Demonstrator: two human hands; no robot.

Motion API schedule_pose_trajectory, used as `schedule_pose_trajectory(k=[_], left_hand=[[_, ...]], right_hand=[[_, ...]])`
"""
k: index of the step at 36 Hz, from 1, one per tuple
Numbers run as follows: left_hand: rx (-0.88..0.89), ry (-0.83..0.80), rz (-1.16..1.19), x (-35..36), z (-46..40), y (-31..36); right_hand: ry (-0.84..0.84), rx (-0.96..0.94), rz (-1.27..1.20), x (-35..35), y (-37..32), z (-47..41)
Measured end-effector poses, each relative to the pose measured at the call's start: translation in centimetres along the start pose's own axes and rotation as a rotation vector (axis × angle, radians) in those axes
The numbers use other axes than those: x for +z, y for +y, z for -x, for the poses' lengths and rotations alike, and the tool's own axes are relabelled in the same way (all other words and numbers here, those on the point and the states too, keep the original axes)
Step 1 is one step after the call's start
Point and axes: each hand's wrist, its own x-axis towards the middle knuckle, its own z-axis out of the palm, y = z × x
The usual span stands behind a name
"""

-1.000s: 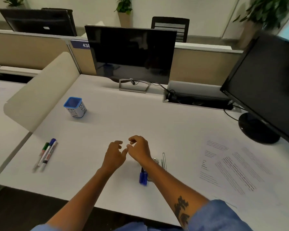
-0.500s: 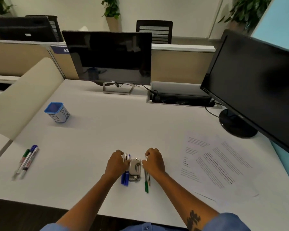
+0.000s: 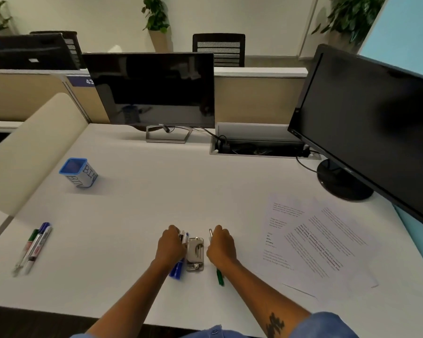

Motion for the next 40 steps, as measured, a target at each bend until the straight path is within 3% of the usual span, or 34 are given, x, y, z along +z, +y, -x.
schedule_pose_trajectory(k=[20,40], left_hand=[[0.04,-0.004,-0.094,-0.3,0.5,-0.8],[0.1,0.034,-0.066,-1.7,0.6,-2.6]], right_hand=[[-0.093,0.123,0.045,-0.7,-1.1,0.4],[-0.006,0.044,0.292,-1.0,-2.1,1.3]])
